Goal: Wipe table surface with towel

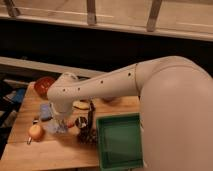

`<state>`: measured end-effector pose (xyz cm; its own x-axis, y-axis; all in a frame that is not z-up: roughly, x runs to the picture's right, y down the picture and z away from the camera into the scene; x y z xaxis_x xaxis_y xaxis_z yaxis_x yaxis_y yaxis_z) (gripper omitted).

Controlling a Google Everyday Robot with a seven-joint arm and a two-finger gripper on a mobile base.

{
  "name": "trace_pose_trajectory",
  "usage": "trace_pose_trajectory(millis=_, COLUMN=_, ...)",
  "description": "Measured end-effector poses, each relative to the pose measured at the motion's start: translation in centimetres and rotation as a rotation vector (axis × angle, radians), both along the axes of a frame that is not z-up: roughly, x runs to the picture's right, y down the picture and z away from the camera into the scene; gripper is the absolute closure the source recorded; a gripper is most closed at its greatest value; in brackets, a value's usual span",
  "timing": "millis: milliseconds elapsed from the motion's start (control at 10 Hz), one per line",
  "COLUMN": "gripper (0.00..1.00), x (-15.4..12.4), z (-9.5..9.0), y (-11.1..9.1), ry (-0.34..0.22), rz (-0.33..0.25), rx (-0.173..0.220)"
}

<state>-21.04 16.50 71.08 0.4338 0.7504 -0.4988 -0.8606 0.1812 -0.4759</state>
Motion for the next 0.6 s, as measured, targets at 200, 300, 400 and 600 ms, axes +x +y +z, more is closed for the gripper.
trace_pose_trajectory(millis=200, gripper=1.00, x=-0.6, z=-1.0, y=3.8, ry=-0.002, rz=-0.046, rx=-0.064)
trace_pose_trajectory(millis=300, gripper=1.00, x=-1.0, z=-1.4, y=6.0, ry=-0.009, rz=-0.064, rx=-0.111)
trace_pose_trajectory(millis=400, gripper=1.00, x=-1.5, z=-1.7, y=8.6, ry=-0.022, rz=-0.101, rx=-0.173)
trace_pose_trajectory(millis=600, gripper=1.00, x=-2.8, z=-1.9, y=13.1, ry=-0.043, rz=-0.201, rx=-0.308)
